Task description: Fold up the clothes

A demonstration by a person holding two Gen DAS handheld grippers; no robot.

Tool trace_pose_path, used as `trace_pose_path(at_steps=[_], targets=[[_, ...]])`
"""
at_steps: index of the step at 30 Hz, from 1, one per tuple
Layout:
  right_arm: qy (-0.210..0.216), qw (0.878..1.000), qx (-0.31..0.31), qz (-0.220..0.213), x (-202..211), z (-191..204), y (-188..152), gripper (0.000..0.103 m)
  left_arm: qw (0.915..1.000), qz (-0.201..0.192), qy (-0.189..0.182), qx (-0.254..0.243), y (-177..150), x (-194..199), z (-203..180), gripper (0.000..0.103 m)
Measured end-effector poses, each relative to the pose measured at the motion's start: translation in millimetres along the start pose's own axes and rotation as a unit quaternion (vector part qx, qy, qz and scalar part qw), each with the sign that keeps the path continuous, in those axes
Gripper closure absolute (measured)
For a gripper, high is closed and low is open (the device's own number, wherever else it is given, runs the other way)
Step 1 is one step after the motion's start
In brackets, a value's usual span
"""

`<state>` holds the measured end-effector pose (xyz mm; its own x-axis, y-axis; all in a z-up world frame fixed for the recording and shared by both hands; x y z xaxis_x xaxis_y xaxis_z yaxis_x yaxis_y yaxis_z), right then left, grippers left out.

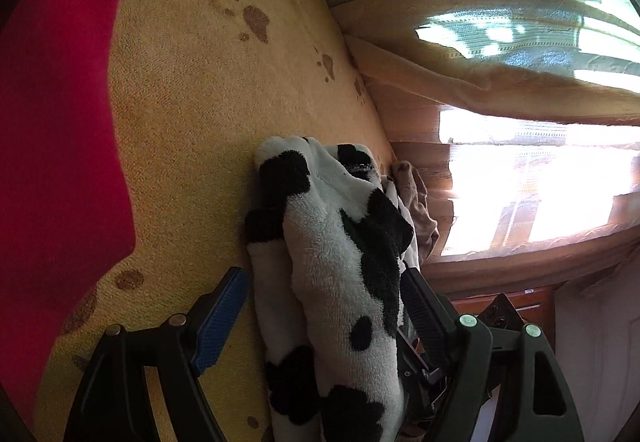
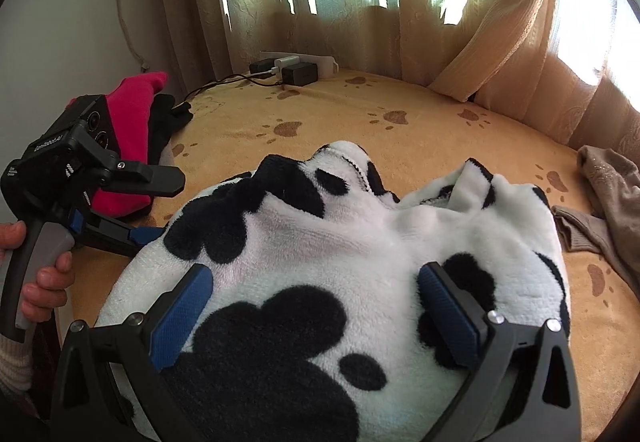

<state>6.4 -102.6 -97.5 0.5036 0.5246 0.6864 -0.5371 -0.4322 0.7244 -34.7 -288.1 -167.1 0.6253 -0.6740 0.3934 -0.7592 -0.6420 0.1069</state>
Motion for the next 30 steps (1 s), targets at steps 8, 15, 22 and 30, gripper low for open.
trace_pose_path(at_steps=[8,15,22,30], targets=[[0.015,1.000,-0.014,-0.018,5,-1,-2,0.000,0.9989,0.027,0.038,-0.003,1,-24,-4,0.023],[0.027,0.999,-0.021,-0.028,8,-3,-2,0.000,0.9989,0.041,0.018,0.016,6,-38,-8,0.022],[0.038,0.998,-0.027,-0.036,11,-4,-2,0.000,0.9983,0.043,-0.039,-0.008,-2,-45,-26,0.022],[0.046,0.998,-0.031,-0.041,12,-5,-2,0.000,0.9974,0.055,-0.035,-0.031,-1,-41,-25,0.022]])
Point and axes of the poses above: each gripper's, at about its wrist camera, not at the fingertips, and x roughly against the way its jaws point, z to its left, y to its top, the point moved 10 cm from there along -x, roughly the way its jaws point, and after that the axes turned 4 degrees about -y, right-handed, at the moved point
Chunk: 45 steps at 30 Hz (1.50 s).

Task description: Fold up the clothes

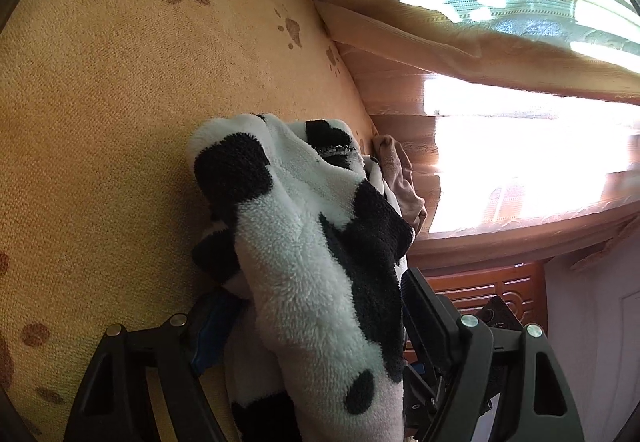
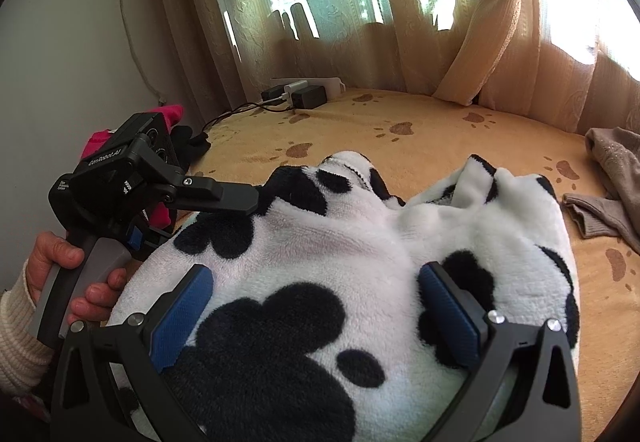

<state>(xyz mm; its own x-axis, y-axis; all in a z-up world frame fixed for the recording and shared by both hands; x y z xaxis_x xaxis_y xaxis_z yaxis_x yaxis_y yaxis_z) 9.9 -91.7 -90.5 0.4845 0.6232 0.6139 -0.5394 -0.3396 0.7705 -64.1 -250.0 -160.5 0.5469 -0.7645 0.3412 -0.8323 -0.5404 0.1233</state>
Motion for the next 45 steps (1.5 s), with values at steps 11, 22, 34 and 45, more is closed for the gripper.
trace_pose_path(at_steps=[11,22,34,45], targets=[[-0.004,1.000,-0.001,-0.002,1,-1,0,0.000,0.9973,0.005,0.053,-0.050,-17,-9,3,0.066],[0.010,0.987,-0.137,-0.080,97,-104,48,0.000,0.9998,-0.011,0.012,0.008,-14,3,27,0.067],[0.120,0.932,-0.313,0.138,11,-175,-11,0.000,0.9998,-0.011,0.011,0.010,-17,6,30,0.067],[0.223,0.906,-0.304,0.195,-25,-125,-14,0.000,0.9998,-0.019,-0.003,0.009,-17,6,28,0.067]])
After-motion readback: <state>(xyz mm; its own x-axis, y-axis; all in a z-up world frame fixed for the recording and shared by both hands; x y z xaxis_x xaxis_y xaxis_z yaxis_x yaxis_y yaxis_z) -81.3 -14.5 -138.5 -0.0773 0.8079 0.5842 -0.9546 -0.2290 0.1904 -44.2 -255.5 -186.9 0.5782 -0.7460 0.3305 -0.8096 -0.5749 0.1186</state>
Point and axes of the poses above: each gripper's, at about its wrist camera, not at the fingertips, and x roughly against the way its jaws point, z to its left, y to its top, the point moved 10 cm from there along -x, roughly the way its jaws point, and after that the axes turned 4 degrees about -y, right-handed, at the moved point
